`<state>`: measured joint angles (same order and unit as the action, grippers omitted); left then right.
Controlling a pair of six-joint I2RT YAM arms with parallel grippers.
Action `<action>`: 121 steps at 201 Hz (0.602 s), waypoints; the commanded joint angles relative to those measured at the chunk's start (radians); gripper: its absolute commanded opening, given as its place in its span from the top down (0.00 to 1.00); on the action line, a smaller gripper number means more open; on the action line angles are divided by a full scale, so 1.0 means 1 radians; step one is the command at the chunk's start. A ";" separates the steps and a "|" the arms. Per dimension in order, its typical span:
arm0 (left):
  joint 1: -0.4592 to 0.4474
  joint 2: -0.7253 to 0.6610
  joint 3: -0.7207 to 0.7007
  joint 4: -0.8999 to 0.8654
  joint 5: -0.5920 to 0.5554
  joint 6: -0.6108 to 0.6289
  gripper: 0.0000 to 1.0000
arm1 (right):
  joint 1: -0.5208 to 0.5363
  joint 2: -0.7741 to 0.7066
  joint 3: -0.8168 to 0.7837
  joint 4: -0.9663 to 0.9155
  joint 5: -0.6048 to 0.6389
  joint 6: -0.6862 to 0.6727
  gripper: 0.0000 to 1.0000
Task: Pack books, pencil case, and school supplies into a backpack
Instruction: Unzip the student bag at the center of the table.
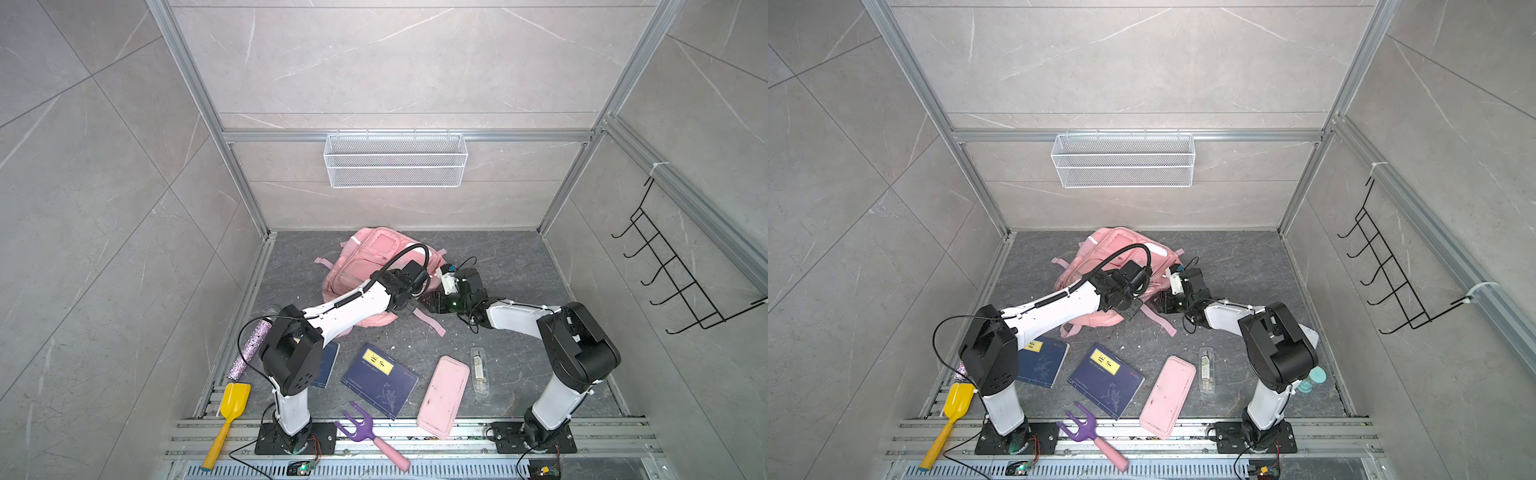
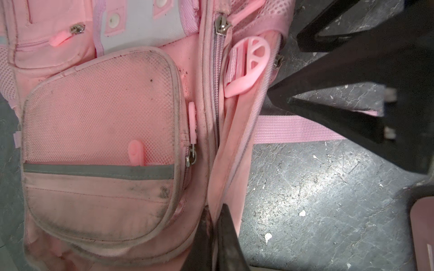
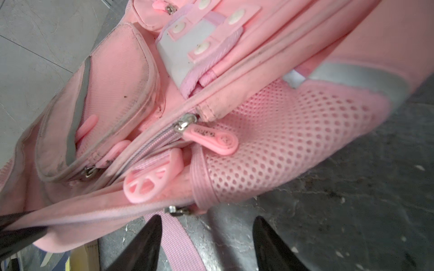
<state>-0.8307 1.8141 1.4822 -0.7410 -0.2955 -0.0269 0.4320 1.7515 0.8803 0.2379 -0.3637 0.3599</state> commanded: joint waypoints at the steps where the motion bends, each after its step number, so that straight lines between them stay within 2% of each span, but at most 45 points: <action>1: -0.002 -0.082 0.013 -0.008 -0.038 0.027 1.00 | 0.011 0.028 0.017 0.021 -0.022 -0.029 0.39; 121: 0.007 -0.127 0.001 -0.003 -0.036 0.054 1.00 | 0.032 0.061 0.060 0.065 -0.064 -0.048 0.58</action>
<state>-0.8295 1.7645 1.4731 -0.7597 -0.3126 0.0040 0.4572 1.7901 0.9184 0.2882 -0.4118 0.3355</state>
